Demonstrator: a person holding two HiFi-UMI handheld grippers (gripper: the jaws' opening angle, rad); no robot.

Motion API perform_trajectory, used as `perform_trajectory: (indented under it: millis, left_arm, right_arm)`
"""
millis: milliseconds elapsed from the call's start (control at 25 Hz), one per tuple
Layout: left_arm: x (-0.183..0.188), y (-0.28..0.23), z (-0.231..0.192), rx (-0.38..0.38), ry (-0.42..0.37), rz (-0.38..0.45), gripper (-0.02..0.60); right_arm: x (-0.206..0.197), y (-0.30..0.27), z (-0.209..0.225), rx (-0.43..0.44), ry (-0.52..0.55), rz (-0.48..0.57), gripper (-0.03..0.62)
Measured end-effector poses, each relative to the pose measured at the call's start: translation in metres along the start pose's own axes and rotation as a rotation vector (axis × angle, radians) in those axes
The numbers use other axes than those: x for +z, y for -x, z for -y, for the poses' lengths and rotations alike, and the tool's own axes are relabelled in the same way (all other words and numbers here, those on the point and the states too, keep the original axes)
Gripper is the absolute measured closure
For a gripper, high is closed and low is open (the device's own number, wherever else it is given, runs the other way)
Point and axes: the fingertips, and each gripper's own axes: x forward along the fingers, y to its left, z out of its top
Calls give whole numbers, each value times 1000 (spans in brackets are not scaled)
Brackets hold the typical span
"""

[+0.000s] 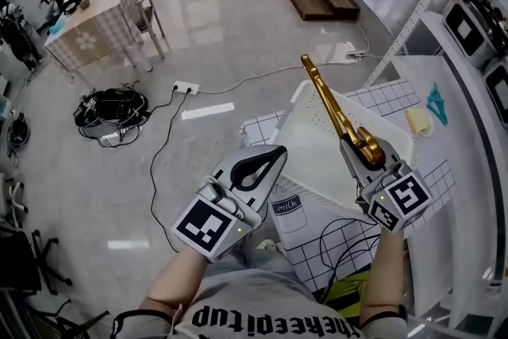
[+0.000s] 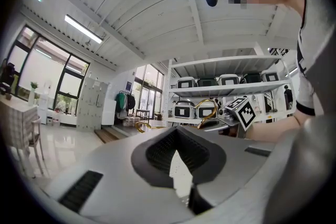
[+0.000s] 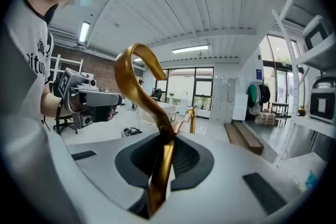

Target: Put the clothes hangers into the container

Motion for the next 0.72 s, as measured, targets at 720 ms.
perform_trajectory:
  millis: [720]
  left_arm:
    - [0, 0, -5, 6, 12, 0, 568]
  right_arm:
    - [-43, -8, 11, -95, 128, -239, 419]
